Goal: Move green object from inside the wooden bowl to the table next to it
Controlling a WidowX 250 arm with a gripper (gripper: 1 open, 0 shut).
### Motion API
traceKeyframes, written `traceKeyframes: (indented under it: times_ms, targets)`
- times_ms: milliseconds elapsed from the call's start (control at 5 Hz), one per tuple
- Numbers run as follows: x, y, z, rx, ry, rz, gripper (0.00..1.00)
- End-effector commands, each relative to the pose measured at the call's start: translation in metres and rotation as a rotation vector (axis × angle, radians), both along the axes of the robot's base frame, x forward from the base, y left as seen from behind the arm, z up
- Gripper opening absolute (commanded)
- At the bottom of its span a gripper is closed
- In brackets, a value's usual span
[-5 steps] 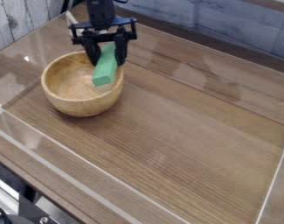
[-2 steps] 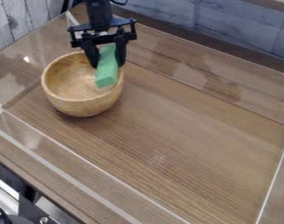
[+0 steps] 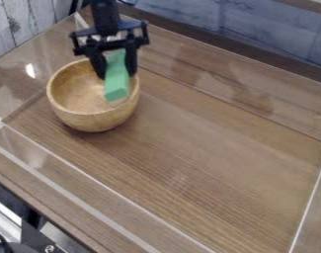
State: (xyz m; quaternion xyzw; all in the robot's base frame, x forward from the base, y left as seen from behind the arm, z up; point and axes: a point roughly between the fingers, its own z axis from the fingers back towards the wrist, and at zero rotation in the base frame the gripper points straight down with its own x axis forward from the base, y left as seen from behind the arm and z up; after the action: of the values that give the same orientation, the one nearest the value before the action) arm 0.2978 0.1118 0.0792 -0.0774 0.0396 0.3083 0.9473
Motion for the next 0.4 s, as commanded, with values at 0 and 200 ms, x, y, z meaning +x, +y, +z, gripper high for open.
traceKeyframes:
  times_ms: [0,200]
  targets:
    - [0.001,-0.01,0.031,0.025,-0.095,-0.051,0.0]
    - [0.016,-0.038,0.032,0.018,-0.103,-0.152,0.0]
